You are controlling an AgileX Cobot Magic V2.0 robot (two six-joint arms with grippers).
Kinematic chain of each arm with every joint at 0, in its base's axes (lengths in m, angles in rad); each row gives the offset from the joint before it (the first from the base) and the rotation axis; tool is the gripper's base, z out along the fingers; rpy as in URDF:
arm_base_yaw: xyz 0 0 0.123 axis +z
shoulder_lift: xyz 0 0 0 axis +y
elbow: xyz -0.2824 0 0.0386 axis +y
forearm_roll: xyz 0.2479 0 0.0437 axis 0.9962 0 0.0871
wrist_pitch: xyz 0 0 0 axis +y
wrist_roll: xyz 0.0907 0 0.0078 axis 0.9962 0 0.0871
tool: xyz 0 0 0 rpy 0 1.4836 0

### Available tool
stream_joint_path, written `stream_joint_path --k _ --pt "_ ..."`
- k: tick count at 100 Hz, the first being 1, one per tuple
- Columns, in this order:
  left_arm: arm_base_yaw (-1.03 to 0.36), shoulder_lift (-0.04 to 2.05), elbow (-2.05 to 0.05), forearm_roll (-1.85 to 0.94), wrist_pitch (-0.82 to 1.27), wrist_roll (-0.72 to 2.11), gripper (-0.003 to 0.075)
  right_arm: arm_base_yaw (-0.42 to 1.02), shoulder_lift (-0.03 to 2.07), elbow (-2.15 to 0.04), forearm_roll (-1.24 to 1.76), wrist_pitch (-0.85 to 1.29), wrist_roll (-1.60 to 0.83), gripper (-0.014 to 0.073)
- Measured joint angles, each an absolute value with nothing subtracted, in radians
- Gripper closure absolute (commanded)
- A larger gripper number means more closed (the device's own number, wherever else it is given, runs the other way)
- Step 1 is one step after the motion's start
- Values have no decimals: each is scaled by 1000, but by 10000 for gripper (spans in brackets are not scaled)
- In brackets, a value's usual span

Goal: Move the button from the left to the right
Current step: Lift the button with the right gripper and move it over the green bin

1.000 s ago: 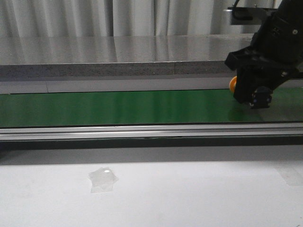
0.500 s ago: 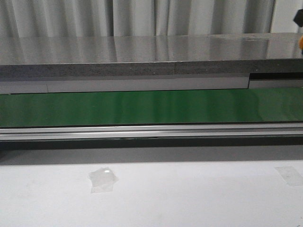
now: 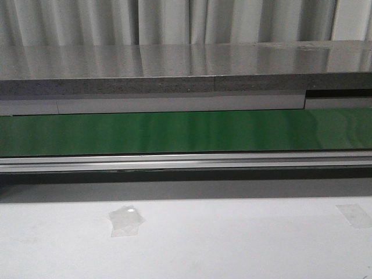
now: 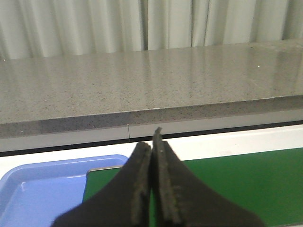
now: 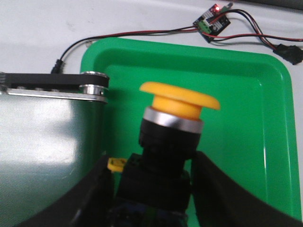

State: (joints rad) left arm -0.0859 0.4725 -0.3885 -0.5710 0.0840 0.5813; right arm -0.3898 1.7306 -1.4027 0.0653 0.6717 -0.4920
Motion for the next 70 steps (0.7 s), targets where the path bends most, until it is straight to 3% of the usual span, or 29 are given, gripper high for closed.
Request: stream_joint_path --k 70 --pt "-86 473 -388 -571 84 581 740 -398 1965 -1403 56 672 -534 436"
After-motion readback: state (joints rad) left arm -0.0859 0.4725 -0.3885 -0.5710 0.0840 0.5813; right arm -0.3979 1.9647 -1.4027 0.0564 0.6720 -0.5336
